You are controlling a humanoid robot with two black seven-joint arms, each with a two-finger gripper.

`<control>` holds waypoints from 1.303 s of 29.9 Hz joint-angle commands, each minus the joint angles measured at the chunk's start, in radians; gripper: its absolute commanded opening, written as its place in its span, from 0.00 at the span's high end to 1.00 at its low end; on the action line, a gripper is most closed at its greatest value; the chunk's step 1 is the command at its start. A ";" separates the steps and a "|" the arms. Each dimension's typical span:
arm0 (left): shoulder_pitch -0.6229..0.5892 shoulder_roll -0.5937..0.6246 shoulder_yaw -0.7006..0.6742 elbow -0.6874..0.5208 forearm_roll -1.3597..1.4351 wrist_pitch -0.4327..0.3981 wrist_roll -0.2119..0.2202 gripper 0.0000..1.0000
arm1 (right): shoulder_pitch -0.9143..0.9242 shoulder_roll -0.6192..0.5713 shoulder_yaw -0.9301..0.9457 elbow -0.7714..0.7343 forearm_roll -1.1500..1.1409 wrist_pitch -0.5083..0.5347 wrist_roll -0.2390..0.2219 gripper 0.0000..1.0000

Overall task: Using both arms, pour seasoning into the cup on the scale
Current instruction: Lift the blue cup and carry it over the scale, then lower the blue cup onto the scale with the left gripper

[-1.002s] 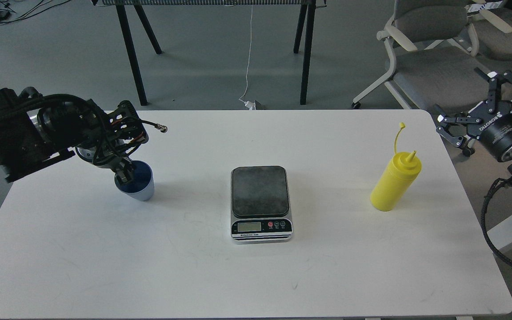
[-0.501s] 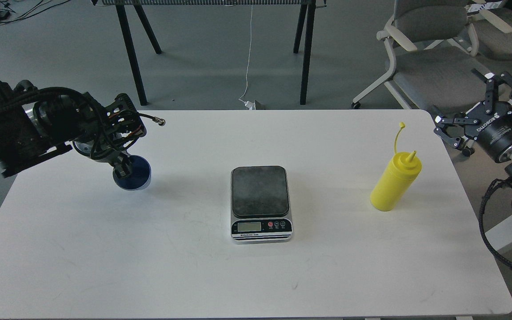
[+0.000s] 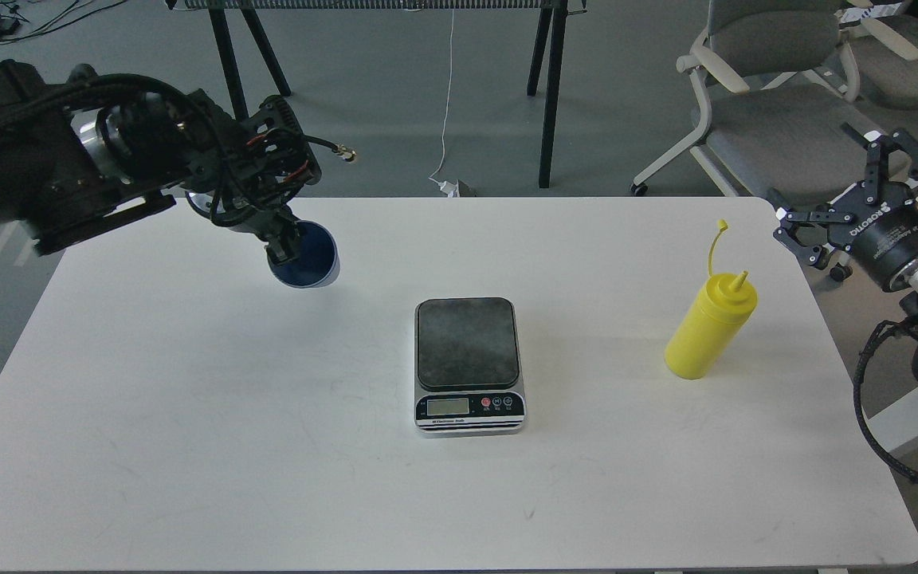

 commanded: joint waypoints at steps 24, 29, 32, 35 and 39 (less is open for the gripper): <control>-0.041 -0.301 -0.002 -0.001 -0.083 0.000 0.000 1.00 | -0.009 0.003 0.003 -0.003 0.000 0.000 0.000 0.01; -0.028 -0.312 0.000 0.016 -0.081 0.000 0.000 1.00 | -0.014 0.003 0.006 -0.001 0.000 0.000 0.000 0.01; -0.028 -0.320 0.000 0.024 -0.081 0.000 0.000 1.00 | -0.017 0.002 0.008 -0.001 0.000 0.000 0.000 0.01; -0.025 -0.323 0.001 0.036 -0.081 0.000 0.000 1.00 | -0.017 0.002 0.008 -0.001 0.000 0.000 0.000 0.01; -0.013 -0.323 0.003 0.045 -0.081 0.000 0.000 1.00 | -0.017 0.003 0.008 -0.001 0.000 0.000 0.000 0.01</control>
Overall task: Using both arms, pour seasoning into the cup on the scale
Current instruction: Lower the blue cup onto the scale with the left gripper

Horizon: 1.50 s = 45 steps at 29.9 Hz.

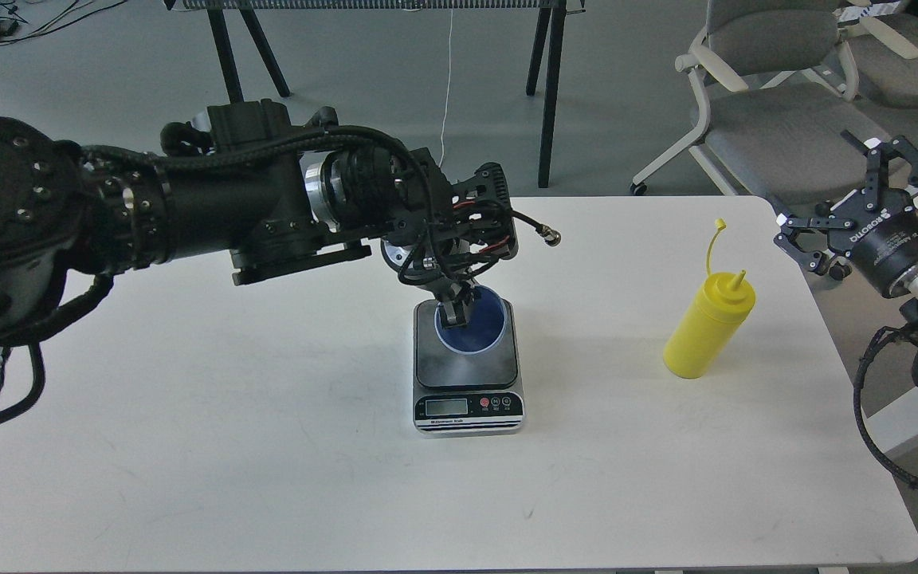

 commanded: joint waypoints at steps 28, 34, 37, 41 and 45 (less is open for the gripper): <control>0.024 0.000 -0.001 0.012 -0.001 0.000 0.000 0.89 | -0.008 0.001 0.003 0.000 0.002 0.000 0.000 0.01; 0.024 0.000 -0.004 0.021 -0.001 0.000 0.000 0.87 | -0.008 0.001 0.003 0.000 0.002 0.000 0.000 0.01; 0.022 -0.002 -0.006 0.035 -0.001 0.000 0.000 0.84 | -0.008 0.001 0.003 0.000 0.002 0.000 0.000 0.01; 0.022 -0.002 -0.007 0.041 -0.009 0.000 0.000 0.82 | -0.008 0.001 0.003 0.000 0.002 0.000 0.001 0.01; 0.024 -0.003 -0.006 0.056 -0.021 0.000 0.000 0.82 | -0.008 0.001 0.003 0.001 0.002 0.000 0.011 0.01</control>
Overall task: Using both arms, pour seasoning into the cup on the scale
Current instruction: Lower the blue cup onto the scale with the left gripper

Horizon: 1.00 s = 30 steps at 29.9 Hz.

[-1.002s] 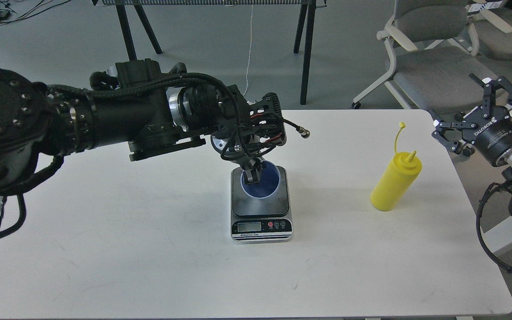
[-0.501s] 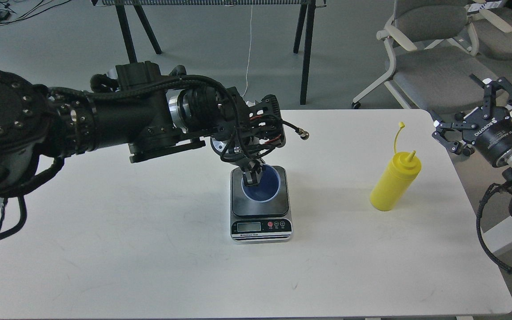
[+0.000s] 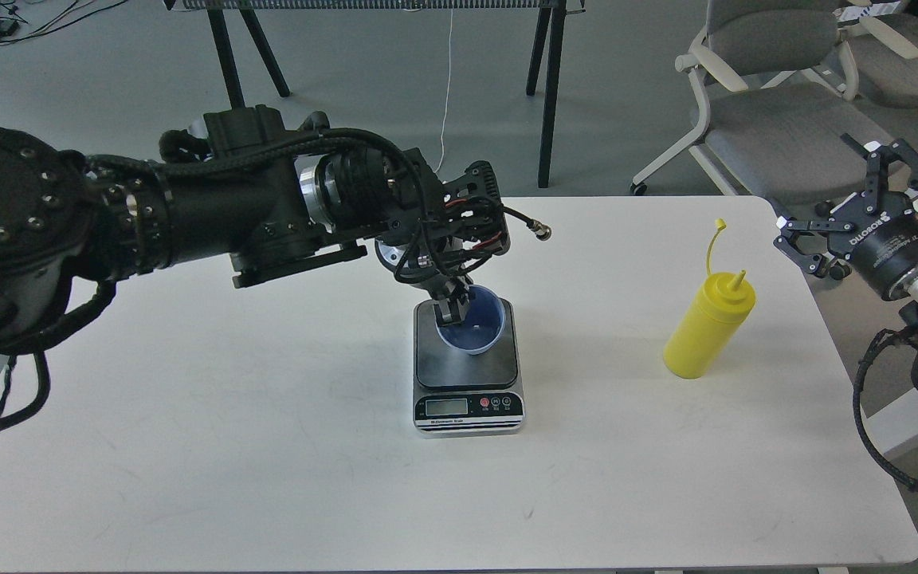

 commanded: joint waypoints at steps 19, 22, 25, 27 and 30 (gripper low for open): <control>0.011 -0.010 -0.003 0.043 -0.084 0.000 0.000 0.67 | -0.009 0.002 -0.002 0.002 0.000 0.000 0.010 0.01; 0.011 -0.016 -0.002 0.060 -0.089 0.000 0.000 0.67 | -0.011 0.002 -0.002 0.003 0.000 0.000 0.010 0.01; 0.011 -0.016 -0.003 0.063 -0.089 0.000 0.000 0.66 | -0.009 0.002 -0.002 0.003 0.000 0.000 0.010 0.01; 0.011 -0.016 -0.003 0.065 -0.093 0.000 0.000 0.65 | -0.011 0.002 -0.002 0.003 0.000 0.000 0.010 0.01; 0.013 -0.018 -0.003 0.068 -0.095 0.000 0.000 0.61 | -0.011 0.003 -0.002 0.003 0.000 0.000 0.010 0.01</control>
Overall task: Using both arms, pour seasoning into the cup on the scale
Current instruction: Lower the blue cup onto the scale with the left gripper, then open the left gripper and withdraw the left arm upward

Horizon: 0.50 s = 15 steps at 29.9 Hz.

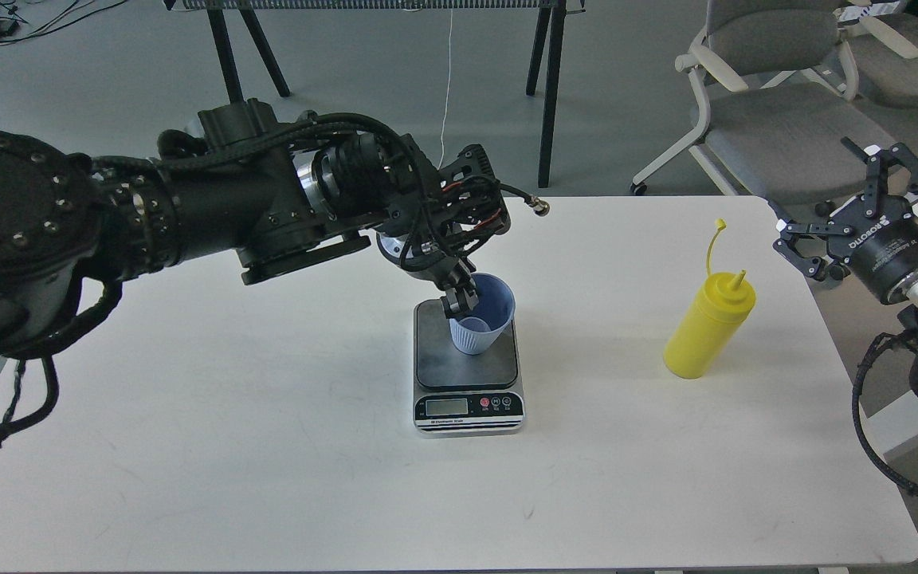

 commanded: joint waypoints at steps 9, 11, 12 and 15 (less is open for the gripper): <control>0.000 -0.025 0.000 0.097 -0.065 0.000 0.000 0.55 | 0.001 0.003 0.000 0.000 0.000 0.000 0.000 0.01; 0.000 -0.025 0.000 0.121 -0.072 0.000 0.000 0.53 | 0.001 0.003 0.002 0.000 0.000 0.000 0.000 0.01; -0.001 -0.025 -0.002 0.132 -0.075 0.000 0.000 0.52 | 0.000 0.003 0.006 0.000 0.000 0.000 0.000 0.01; -0.009 -0.025 -0.005 0.161 -0.122 0.000 0.000 0.48 | 0.001 0.003 0.014 0.000 0.000 0.000 0.000 0.01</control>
